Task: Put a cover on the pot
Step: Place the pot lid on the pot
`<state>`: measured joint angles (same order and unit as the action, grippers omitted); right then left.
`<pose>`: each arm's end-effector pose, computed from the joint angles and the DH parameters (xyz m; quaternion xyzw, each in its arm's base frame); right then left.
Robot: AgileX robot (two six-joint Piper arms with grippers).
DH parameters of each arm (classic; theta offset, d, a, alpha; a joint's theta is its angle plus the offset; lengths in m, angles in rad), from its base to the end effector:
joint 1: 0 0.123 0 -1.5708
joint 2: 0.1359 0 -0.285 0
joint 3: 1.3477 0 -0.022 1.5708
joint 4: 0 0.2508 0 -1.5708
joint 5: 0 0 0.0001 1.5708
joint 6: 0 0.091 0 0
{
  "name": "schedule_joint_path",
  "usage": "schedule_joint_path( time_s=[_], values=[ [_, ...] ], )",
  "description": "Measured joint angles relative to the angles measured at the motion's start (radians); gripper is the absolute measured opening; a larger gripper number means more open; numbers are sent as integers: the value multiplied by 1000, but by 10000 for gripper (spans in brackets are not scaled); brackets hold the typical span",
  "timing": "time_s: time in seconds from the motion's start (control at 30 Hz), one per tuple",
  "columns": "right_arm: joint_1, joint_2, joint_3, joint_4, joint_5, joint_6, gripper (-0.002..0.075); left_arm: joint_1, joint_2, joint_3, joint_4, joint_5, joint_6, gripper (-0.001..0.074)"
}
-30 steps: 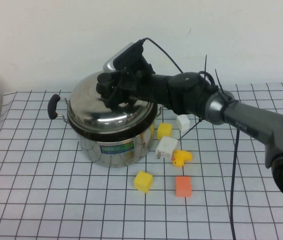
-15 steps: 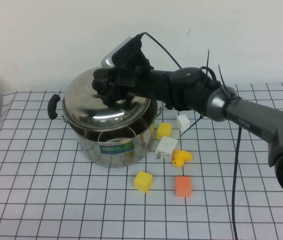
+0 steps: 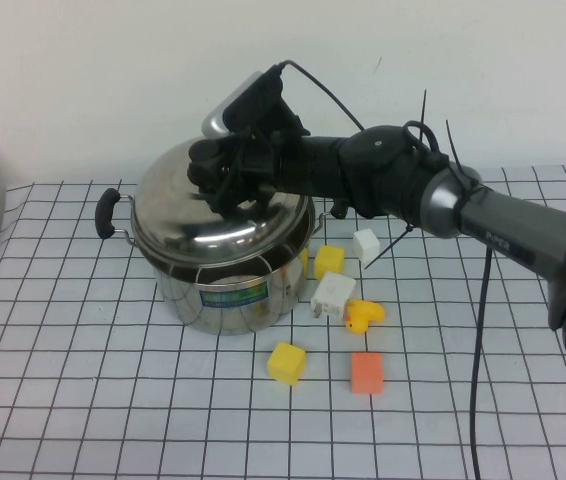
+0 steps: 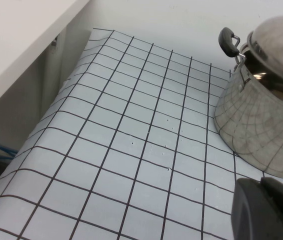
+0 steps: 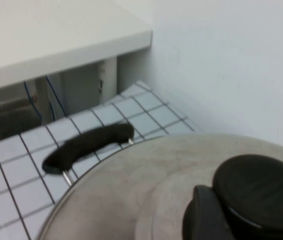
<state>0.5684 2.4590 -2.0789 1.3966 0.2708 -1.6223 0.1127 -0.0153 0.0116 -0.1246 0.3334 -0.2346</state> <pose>0.4696 0.3285 0.1904 -0.3861 0.7157 0.2027 0.5455 0.0532 0.0023 0.1802 -0.1690 0.7683 -0.0897 0.6109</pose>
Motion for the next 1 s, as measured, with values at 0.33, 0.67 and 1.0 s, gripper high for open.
schedule_joint_path(
  time_s=[0.33, 0.67, 1.0],
  values=[
    [0, 0, 11, -4, -38, 2, 351, 0, 0, 0, 0, 0, 0, -3],
    [0, 0, 11, 1, -37, 2, 351, 0, 0, 0, 0, 0, 0, -3],
    [0, 29, 11, 10, -18, 2, 351, 0, 0, 0, 0, 0, 0, -3]
  ],
)
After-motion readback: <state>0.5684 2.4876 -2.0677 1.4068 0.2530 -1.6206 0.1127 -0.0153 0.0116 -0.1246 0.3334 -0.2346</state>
